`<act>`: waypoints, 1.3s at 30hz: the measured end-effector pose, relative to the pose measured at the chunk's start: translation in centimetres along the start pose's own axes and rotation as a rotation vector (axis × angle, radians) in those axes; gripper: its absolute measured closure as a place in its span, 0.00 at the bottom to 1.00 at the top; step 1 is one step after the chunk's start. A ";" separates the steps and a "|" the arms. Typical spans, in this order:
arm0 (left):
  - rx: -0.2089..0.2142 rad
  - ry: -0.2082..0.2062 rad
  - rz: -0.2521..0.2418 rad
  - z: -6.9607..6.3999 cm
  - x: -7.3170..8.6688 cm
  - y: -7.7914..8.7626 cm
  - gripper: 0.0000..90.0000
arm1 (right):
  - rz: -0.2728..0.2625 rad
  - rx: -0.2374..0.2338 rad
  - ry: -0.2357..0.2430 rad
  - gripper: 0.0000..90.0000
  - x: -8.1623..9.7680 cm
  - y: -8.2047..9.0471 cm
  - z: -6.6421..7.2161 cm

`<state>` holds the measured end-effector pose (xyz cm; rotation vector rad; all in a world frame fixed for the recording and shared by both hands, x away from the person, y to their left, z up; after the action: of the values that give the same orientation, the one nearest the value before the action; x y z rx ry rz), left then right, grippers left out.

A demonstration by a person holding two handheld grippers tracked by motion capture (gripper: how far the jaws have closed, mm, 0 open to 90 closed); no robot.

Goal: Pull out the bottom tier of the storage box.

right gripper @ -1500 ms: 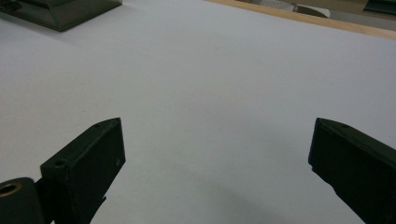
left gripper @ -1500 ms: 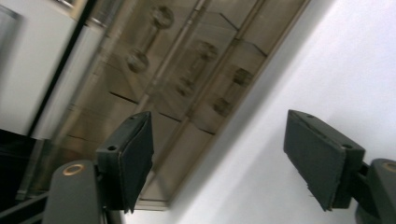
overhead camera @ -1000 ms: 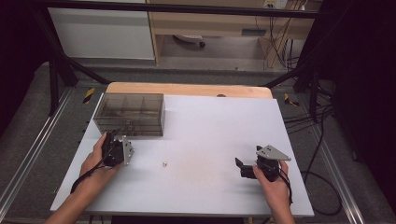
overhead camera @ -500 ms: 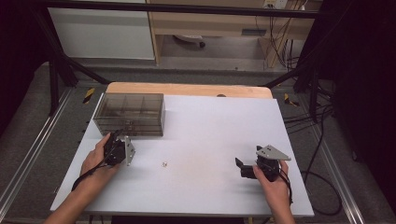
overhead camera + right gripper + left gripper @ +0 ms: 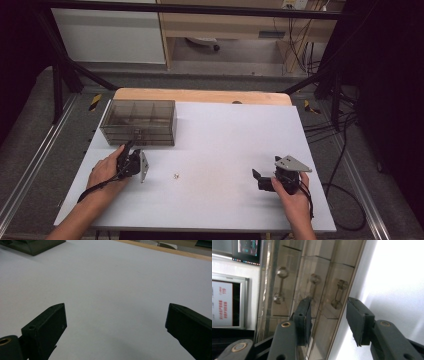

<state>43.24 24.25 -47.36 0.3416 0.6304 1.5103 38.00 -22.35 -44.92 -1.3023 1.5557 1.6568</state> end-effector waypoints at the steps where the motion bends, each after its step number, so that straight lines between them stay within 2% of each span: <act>1: -0.001 -0.016 0.008 -0.1 0.0 -0.1 0.63 | 0.000 0.000 -0.001 0.05 0.0 0.0 0.0; 9: -0.023 -0.072 0.012 -0.3 -0.1 -0.5 0.66 | 0.001 0.001 -0.004 0.05 0.0 0.0 -0.1; 18: -0.026 -0.123 0.040 -0.7 0.0 -1.2 0.70 | 0.004 0.001 -0.003 0.05 0.1 0.0 -0.1; 23: -0.031 -0.124 0.050 -0.6 0.2 -1.5 0.71 | 0.006 0.001 -0.003 0.05 0.1 0.0 -0.1; 27: -0.028 -0.148 0.066 -0.8 0.3 -1.8 0.72 | 0.005 0.001 -0.002 0.05 0.1 0.0 -0.1; 39: -0.041 -0.181 0.066 -1.1 0.3 -2.5 0.75 | 0.007 0.003 0.002 0.05 0.2 0.0 -0.1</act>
<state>44.62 24.22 -49.69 0.4658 0.4483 1.5325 37.95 -22.46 -45.06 -1.2981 1.5651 1.6571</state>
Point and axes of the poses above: each handheld gripper's, and its own axes: y roughly backward along the jaws, x roughly out of its underside, z roughly to its left, the point moved 3 cm from there along -y, roughly forward along the jaws, and after that the axes turned 13 degrees about x, right-handed, at the moved point
